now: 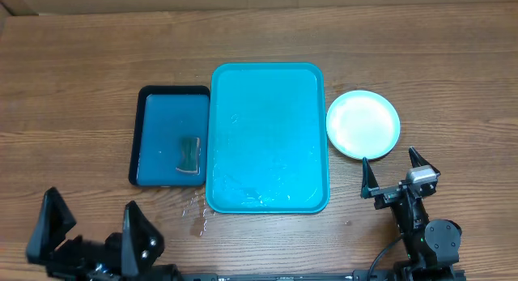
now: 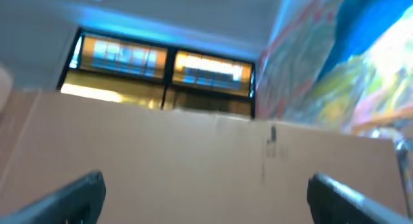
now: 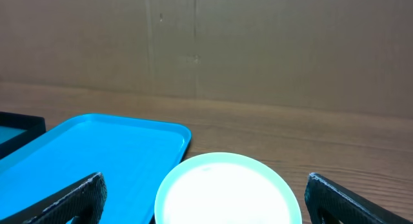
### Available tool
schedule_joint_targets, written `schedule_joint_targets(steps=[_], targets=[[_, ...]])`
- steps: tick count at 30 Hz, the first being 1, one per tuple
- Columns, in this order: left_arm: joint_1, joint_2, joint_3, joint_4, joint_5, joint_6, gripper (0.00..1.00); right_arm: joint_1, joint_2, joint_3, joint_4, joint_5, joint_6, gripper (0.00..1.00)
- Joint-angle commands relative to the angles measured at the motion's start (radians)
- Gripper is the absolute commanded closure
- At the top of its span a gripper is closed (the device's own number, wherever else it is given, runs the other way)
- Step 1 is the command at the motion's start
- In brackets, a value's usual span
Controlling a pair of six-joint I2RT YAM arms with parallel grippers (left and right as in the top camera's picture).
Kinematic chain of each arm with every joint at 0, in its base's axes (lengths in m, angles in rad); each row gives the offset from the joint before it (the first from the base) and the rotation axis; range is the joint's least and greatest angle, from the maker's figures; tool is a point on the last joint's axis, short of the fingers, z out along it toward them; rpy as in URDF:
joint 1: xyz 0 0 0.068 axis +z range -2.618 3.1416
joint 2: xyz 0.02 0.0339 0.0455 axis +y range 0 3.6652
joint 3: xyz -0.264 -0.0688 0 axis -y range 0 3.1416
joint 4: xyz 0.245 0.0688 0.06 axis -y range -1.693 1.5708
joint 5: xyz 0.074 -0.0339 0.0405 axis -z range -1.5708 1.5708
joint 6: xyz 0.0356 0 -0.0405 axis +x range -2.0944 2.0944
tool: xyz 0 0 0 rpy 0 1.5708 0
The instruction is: Clean dirty plates on tray and stack at the side
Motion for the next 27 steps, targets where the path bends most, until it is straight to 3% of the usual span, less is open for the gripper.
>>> schedule_joint_targets(steps=[1, 19, 27], targets=[[-0.005, -0.013, -0.086, 0.077, 0.039, -0.007, 0.00, -0.002, -0.010, -0.011, 0.004, 0.008, -0.001, 0.00], [-0.005, -0.013, -0.495, 0.169, -0.019, -0.006, 0.00, -0.002, -0.010, -0.011, 0.004, 0.008, -0.001, 0.00], [-0.005, -0.013, -0.555, 0.174, -0.047, -0.005, 0.00, -0.002, -0.010, -0.011, 0.004, 0.008, -0.001, 0.00]])
